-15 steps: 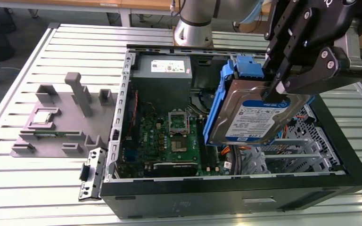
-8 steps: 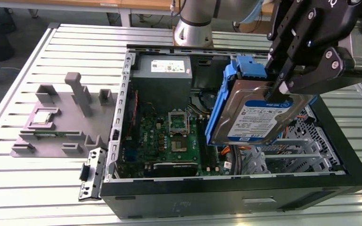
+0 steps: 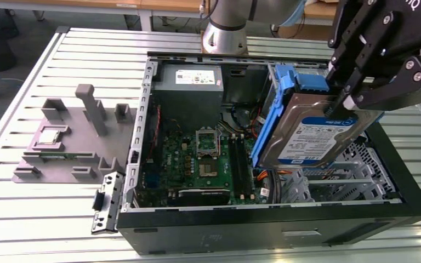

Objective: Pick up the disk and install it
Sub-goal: 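Insert the disk into the insertion slot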

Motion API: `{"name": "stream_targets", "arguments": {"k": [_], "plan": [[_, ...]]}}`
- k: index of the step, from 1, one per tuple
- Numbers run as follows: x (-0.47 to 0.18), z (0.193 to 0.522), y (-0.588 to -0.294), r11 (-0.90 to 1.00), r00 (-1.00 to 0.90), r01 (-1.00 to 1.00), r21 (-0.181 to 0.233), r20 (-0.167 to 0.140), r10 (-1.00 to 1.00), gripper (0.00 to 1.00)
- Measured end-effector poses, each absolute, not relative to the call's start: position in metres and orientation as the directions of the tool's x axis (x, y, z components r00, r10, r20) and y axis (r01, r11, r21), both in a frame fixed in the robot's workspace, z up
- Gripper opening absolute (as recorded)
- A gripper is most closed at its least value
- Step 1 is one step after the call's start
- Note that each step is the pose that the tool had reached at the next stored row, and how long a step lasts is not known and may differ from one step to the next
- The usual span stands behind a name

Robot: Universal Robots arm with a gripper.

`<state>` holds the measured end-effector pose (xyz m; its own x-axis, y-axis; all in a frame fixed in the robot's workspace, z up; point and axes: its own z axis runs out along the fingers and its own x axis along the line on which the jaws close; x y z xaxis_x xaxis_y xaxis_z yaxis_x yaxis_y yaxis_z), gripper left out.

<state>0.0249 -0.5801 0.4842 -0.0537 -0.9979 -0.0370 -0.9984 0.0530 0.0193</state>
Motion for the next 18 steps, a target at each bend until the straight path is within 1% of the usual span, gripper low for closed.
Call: {"name": "stream_targets", "arguments": {"k": [18], "plan": [[0.074,0.484,-0.58,0.053,-0.054,-0.998,0.019,-0.037,-0.998,0.35]]}}
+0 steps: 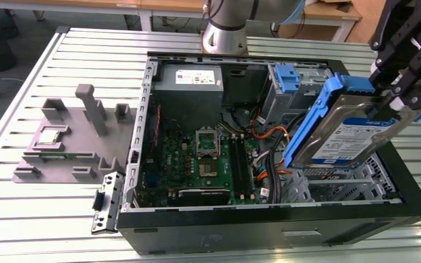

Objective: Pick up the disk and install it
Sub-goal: 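Insert the disk into the insertion slot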

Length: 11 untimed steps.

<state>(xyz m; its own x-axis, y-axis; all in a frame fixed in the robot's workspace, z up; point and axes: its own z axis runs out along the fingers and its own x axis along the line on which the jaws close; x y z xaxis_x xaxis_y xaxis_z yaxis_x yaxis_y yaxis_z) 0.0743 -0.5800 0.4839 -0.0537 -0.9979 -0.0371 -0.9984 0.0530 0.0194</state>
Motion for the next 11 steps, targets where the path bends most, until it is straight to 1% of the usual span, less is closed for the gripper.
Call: {"name": "stream_targets", "arguments": {"k": [11], "plan": [[0.099,0.478,-0.579,0.053,-0.054,-0.998,0.019,-0.037,-0.998,0.35]]}}
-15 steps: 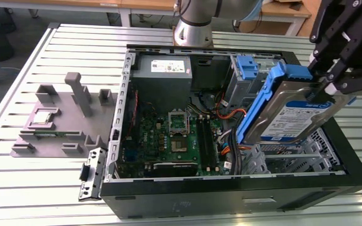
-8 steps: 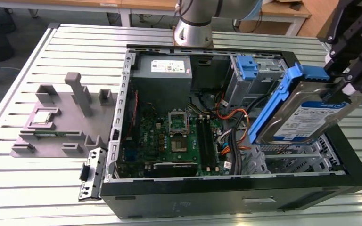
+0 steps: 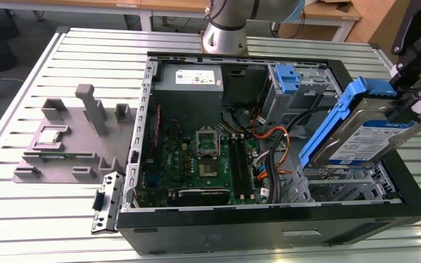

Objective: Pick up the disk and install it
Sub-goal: 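Insert the disk into the insertion slot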

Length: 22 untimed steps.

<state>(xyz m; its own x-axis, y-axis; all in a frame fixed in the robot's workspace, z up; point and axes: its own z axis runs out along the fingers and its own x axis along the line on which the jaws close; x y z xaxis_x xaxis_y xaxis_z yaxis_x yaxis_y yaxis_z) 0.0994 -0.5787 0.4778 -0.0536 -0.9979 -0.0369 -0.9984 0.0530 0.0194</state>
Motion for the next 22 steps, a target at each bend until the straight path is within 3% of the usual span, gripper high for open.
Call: {"name": "stream_targets", "arguments": {"k": [22], "plan": [[0.118,0.456,-0.576,0.053,-0.054,-0.998,0.019,-0.033,-0.998,0.35]]}}
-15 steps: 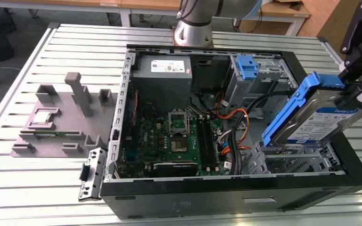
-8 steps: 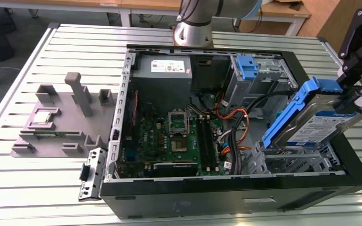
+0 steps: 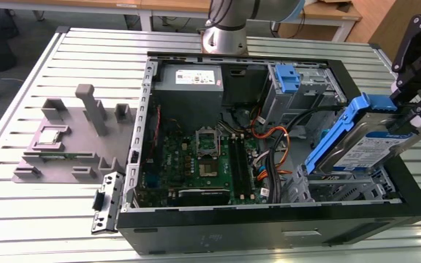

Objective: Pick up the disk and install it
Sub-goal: 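Insert the disk into the insertion slot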

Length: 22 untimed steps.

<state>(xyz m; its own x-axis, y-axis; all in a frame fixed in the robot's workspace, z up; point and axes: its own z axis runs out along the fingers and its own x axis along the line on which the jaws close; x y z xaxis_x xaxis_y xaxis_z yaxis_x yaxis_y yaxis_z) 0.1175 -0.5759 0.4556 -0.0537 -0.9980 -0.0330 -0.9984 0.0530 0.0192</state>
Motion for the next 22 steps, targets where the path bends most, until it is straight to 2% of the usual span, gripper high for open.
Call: {"name": "stream_targets", "arguments": {"k": [22], "plan": [[0.118,0.439,-0.575,0.053,-0.054,-0.998,0.019,-0.031,-0.998,0.35]]}}
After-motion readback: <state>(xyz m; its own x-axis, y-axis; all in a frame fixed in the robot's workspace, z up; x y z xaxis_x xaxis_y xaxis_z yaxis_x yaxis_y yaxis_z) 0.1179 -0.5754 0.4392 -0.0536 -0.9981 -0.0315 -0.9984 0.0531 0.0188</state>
